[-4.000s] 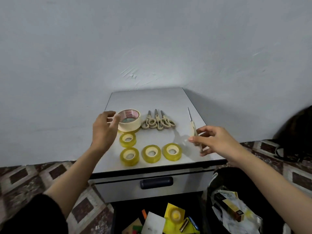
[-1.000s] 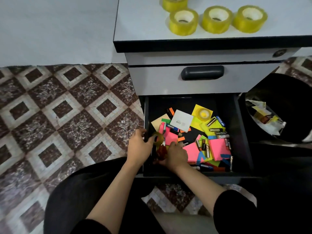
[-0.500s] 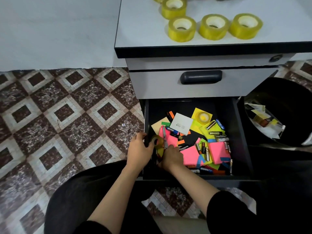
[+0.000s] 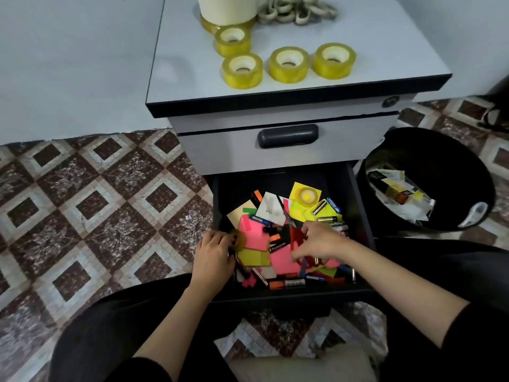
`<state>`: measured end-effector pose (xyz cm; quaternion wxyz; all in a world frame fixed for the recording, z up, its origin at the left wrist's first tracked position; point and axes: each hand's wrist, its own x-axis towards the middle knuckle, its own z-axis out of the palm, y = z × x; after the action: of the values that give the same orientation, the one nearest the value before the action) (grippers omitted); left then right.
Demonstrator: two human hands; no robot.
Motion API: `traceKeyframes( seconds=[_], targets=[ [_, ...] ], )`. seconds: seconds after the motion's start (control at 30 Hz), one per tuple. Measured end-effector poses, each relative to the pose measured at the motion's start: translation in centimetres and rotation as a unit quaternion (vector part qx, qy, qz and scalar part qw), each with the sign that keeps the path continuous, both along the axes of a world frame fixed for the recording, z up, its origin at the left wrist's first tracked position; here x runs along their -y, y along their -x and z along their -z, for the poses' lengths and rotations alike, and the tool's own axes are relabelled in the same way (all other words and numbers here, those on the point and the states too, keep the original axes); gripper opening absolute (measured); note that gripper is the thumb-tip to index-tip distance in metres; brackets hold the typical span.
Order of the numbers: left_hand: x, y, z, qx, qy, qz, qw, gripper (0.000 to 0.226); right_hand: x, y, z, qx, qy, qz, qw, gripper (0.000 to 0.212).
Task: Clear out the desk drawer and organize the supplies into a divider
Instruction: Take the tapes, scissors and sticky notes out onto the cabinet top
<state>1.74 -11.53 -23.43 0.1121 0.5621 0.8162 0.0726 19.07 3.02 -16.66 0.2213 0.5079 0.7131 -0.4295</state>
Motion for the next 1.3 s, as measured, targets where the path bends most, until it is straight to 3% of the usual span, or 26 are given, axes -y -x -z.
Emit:
traceKeyframes(
  seconds=[0.17, 0.3, 0.43, 0.5, 0.63, 0.83, 0.9, 1.07, 1.3],
  targets=[
    [-0.2, -0.7, -0.3, -0.066, 0.086, 0.009, 0.994, 0.049, -2.4, -3.3, -1.5, -0.006, 0.026, 0.013, 1.0, 0.055],
    [-1.7, -1.0, -0.7, -0.122, 0.13, 0.011, 0.984, 0.039, -2.6, -4.0, -0.9, 0.02, -0.03, -0.047, 0.998, 0.066],
    [-3.6, -0.9, -0.3, -0.169, 0.156, 0.053, 0.972, 0.024, -2.5, -3.2, 0.3, -0.029, 0.084, 0.04, 0.995, 0.053],
    [-4.5, -0.8, 0.2, -0.146, 0.142, 0.062, 0.977, 0.019, -2.5, -3.1, 0.7, -0.022, 0.045, 0.007, 0.999, 0.05],
    [-7.0, -1.8, 1.2, 0.051, 0.078, -0.002, 0.996, 0.027, -2.3, -3.2, 1.7, 0.026, -0.101, -0.13, 0.986, 0.068],
    [-12.2, -3.7, 0.4, 0.22, -0.044, -0.153, 0.962, 0.034, -2.2, -3.2, 3.5, 0.043, -0.109, -0.169, 0.979, 0.085],
    [-12.9, -3.8, 0.7, 0.231, -0.038, -0.162, 0.958, 0.034, -2.2, -3.4, 4.0, 0.036, -0.105, -0.164, 0.98, 0.081],
    [-12.5, -4.1, 1.7, 0.217, 0.033, -0.141, 0.965, 0.032, -1.8, -4.1, 5.5, 0.04, -0.144, -0.178, 0.973, 0.046],
    [-14.1, -3.5, 2.6, 0.15, 0.141, -0.029, 0.978, 0.033, -1.3, -4.0, 6.9, 0.05, -0.165, -0.178, 0.969, 0.06]
  ],
)
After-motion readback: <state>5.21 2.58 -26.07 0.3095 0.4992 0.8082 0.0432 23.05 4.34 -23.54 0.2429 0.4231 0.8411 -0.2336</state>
